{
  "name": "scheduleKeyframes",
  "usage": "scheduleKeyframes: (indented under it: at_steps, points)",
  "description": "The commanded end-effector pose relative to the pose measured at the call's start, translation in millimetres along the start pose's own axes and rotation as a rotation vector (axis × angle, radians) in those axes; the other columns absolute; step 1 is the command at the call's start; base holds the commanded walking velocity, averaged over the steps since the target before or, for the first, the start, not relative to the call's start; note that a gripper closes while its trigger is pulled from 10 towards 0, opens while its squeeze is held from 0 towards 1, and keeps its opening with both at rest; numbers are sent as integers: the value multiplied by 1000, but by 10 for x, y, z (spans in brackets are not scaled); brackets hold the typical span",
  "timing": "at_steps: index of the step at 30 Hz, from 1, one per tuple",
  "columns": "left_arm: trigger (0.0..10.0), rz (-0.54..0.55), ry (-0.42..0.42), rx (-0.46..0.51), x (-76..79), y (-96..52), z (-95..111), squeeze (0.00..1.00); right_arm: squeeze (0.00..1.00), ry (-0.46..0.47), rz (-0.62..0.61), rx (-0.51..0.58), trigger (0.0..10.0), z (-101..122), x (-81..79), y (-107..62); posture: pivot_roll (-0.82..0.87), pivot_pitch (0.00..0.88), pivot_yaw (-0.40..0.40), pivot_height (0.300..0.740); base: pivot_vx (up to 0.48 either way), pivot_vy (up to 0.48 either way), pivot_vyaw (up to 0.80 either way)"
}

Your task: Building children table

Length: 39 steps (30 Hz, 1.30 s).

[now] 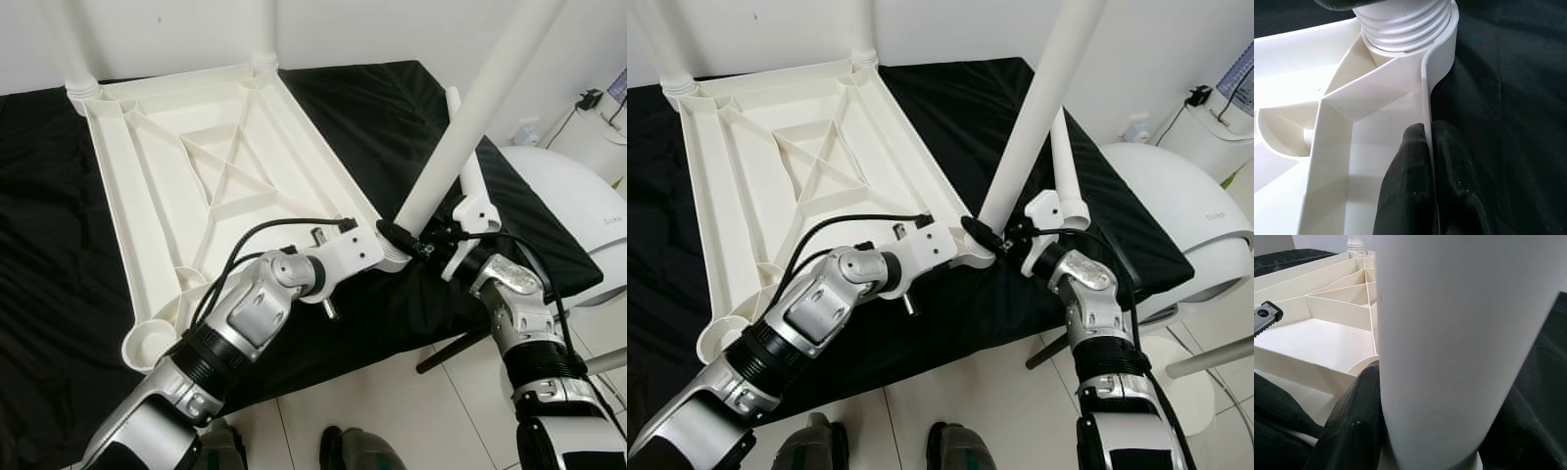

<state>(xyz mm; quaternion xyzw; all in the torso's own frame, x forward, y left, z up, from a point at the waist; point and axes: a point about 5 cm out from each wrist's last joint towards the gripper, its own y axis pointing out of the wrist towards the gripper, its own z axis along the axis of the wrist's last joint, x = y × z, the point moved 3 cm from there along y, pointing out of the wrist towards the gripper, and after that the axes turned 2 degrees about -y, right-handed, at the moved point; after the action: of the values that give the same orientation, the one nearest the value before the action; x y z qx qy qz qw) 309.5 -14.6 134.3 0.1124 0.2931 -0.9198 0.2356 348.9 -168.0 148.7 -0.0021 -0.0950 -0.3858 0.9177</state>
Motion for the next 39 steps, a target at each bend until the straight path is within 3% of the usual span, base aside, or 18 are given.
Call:
scheduleKeyframes:
  at_steps: [1,11,22,24,28,31,39]
  points:
    - [10000,-23,4,-35,85,24,-67,0,0,32,-15,-49,10000,-132,-35,-31,-21,87,-50,740,0,0,0]
    - [10000,-23,7,-37,94,27,-74,0,0,92,-220,-17,10000,-101,-19,-11,-22,86,-50,740,0,0,0]
    - [10000,-31,11,-39,110,32,-80,0,0,104,-425,38,10000,9,-122,23,-33,85,-49,740,0,0,0]
    - [10000,-24,8,-39,92,31,-81,0,0,141,-589,56,10000,27,-146,30,-33,84,-48,740,0,0,0]
    - [10000,-24,7,-40,89,28,-85,0,0,164,-668,58,10000,23,-158,29,-32,82,-48,740,0,0,0]
    - [10000,-24,7,-43,87,20,-101,0,0,171,-813,52,10000,39,-173,20,-36,79,-43,740,0,0,0]
    - [10000,-27,11,-45,92,26,-103,0,0,165,-950,66,10000,110,-199,28,-30,68,-47,740,0,0,0]
